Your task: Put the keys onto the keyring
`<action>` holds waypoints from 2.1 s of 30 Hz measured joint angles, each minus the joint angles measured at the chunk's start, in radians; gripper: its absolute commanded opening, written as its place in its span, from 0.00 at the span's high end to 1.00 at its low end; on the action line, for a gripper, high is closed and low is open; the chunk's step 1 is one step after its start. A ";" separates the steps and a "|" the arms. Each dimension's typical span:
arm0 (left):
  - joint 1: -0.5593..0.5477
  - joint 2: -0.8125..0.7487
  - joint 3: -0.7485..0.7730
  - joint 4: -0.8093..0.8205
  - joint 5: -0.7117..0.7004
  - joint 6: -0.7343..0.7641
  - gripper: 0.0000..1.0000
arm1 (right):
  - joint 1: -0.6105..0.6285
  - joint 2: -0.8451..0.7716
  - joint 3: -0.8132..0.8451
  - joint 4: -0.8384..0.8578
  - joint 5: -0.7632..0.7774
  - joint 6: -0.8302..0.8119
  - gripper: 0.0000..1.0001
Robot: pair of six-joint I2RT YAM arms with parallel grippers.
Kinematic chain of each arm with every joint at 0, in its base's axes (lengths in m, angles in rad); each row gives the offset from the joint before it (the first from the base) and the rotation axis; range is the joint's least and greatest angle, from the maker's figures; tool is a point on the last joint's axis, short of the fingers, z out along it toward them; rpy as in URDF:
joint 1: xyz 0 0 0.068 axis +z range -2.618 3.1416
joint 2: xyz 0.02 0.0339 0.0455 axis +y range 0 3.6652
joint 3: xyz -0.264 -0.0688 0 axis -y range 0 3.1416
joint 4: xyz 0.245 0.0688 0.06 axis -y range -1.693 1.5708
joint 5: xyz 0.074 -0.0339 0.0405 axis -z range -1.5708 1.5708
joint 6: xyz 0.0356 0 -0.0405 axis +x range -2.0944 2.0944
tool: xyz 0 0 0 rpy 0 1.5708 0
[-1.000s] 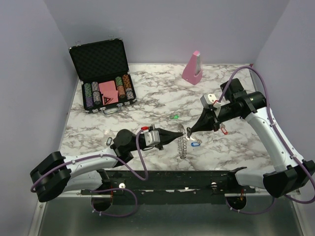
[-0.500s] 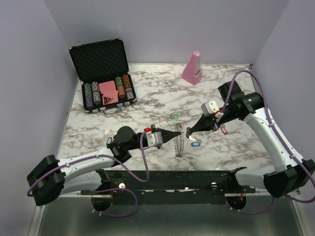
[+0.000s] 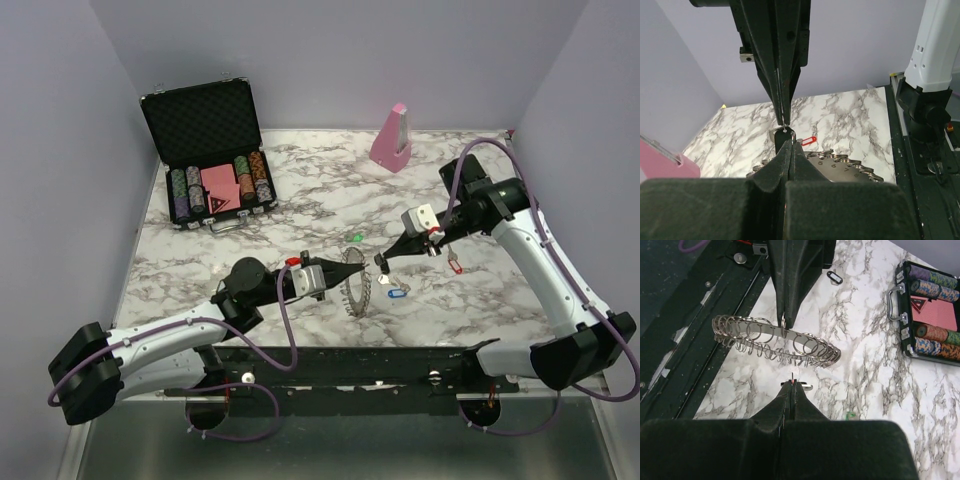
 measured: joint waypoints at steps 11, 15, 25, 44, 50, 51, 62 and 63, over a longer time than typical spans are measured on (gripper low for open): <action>0.000 0.024 0.011 -0.007 -0.061 -0.027 1.00 | 0.000 -0.012 -0.021 -0.002 -0.035 0.030 1.00; -0.001 0.031 0.011 -0.001 -0.068 -0.036 1.00 | 0.000 -0.012 -0.021 -0.001 -0.043 0.058 1.00; -0.011 0.074 0.023 0.032 -0.072 -0.057 1.00 | 0.000 -0.012 -0.021 0.011 -0.058 0.120 1.00; -0.019 0.090 0.028 0.073 -0.072 -0.095 1.00 | 0.000 -0.012 -0.025 0.064 -0.058 0.205 1.00; -0.022 0.096 0.028 0.083 -0.072 -0.110 1.00 | 0.000 -0.012 -0.025 0.069 -0.058 0.216 0.99; -0.022 0.096 0.028 0.083 -0.072 -0.113 1.00 | 0.000 -0.012 -0.025 0.070 -0.058 0.217 1.00; -0.023 0.096 0.028 0.098 -0.098 -0.127 1.00 | 0.000 -0.012 -0.025 0.072 -0.058 0.230 1.00; -0.023 0.096 0.028 0.098 -0.099 -0.127 1.00 | 0.000 -0.012 -0.025 0.073 -0.058 0.230 1.00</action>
